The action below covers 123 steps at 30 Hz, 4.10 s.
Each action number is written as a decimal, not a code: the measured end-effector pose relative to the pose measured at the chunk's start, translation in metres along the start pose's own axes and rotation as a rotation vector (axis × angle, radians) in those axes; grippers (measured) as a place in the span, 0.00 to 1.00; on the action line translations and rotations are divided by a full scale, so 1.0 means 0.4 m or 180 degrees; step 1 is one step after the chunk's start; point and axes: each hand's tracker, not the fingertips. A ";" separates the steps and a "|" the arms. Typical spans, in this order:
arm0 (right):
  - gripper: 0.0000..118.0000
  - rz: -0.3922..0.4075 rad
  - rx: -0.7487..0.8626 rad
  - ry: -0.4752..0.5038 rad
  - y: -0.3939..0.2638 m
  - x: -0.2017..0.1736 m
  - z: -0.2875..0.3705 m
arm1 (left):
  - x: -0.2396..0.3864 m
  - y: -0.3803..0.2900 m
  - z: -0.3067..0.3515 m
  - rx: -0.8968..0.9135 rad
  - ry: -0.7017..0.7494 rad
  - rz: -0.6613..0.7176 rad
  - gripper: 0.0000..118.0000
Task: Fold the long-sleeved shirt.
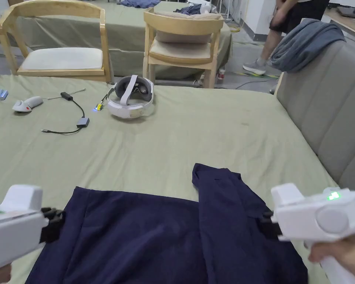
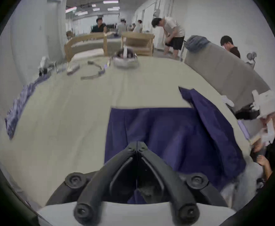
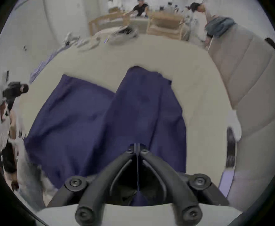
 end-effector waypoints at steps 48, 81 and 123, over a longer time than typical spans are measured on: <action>0.05 0.0375 -0.0221 0.0240 -0.227 -0.169 -0.102 | 0.036 -0.108 -0.060 0.0067 -0.0558 0.0337 0.03; 0.70 -0.1050 -0.0387 -0.0339 -0.151 0.105 -0.143 | 0.039 -0.102 -0.104 -0.0028 -0.0548 0.0310 0.03; 0.13 -0.0500 0.0508 -0.0113 -0.176 0.017 0.150 | -0.132 0.019 0.025 0.0422 -0.0570 0.0103 0.14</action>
